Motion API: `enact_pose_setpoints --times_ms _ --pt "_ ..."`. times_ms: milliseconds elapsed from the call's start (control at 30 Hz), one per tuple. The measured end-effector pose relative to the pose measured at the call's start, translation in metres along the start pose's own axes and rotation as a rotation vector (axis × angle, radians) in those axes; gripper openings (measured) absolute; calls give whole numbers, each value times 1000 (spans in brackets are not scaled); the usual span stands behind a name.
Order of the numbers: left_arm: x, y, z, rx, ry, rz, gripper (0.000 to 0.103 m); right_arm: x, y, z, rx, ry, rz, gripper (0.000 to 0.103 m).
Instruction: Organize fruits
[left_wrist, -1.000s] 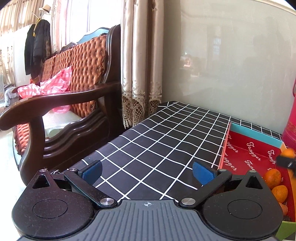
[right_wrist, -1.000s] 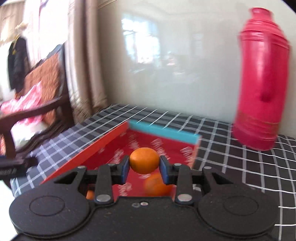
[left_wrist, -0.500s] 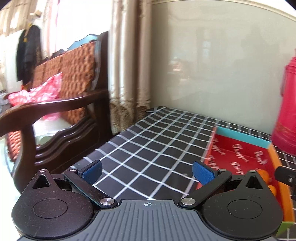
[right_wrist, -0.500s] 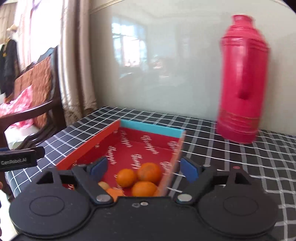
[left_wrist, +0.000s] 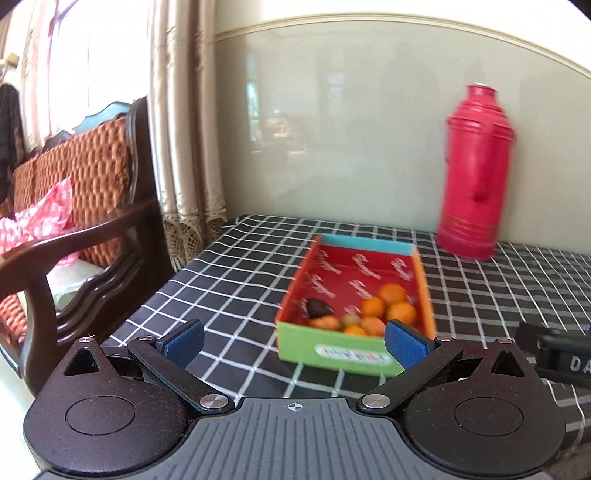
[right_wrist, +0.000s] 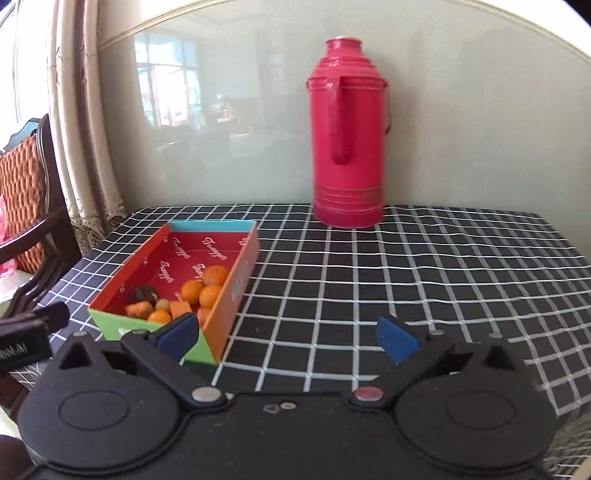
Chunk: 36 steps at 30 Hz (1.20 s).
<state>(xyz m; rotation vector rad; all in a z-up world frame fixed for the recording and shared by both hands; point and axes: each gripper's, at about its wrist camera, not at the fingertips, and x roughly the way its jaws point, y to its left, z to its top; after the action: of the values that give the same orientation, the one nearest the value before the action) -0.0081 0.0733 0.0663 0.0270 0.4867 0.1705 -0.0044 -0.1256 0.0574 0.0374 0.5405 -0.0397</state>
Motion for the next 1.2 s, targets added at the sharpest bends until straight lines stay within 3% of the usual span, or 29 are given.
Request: enact_pose_setpoints --times_ms 367,1200 --pt "-48 -15 -20 38 -7 -31 103 -49 -7 -18 23 -20 -42 97" --pt "-37 -21 -21 35 20 -45 103 -43 -7 -21 29 -18 -62 97"
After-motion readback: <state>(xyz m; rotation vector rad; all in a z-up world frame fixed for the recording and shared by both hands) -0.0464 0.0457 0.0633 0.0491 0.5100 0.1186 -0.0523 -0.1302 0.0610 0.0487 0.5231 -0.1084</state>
